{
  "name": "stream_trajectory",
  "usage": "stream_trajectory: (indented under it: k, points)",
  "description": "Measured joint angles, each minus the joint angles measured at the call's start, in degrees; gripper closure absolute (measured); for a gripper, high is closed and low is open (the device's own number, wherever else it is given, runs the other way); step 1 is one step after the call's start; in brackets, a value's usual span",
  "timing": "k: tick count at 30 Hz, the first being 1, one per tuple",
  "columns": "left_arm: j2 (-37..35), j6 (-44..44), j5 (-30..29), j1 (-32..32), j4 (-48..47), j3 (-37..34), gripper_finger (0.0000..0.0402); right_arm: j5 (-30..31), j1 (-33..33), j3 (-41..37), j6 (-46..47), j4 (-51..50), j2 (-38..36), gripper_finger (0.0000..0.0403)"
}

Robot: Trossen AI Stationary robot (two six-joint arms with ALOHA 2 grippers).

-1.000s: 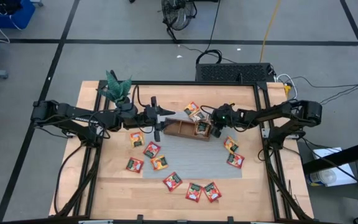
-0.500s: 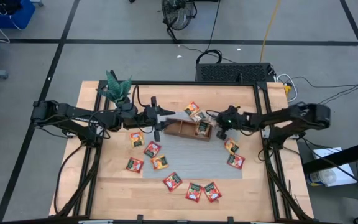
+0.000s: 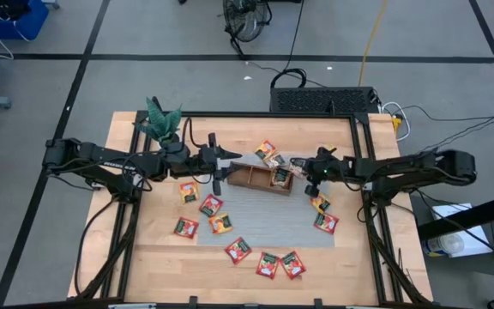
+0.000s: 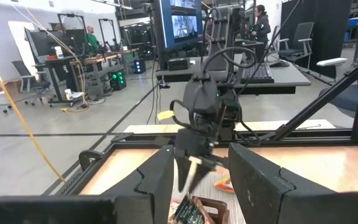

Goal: Pick & Place Tea
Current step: Put the top right brown tea into the right part of the wooden organizer

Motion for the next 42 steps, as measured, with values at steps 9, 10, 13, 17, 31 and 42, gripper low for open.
stream_trajectory:
  k: [9,10,13,17,31,42]
  points:
    - [0.00,0.00,0.00,0.00,0.03,0.00,0.0245,5.68,3.48,0.09,1.75,6.16,7.94,0.0180]
    - [0.01,0.00,0.00,0.00,0.03,0.00,0.0245,5.66,3.46,0.09,1.57,7.22,8.99,0.0172]
    - [0.01,0.00,0.00,0.00,0.03,0.00,0.0245,5.63,3.49,0.15,1.32,9.69,11.99,0.0163]
    - [0.00,0.00,0.00,0.00,0.03,0.00,0.0245,5.83,2.84,0.31,1.60,10.74,15.06,0.0176]
    - [0.01,0.00,0.00,0.00,0.03,0.00,0.0245,5.34,2.48,0.29,2.92,9.93,17.92,0.0392]
    - [0.01,0.00,0.00,0.00,0.03,0.00,0.0245,8.58,5.38,0.07,1.31,10.57,14.87,0.0403]
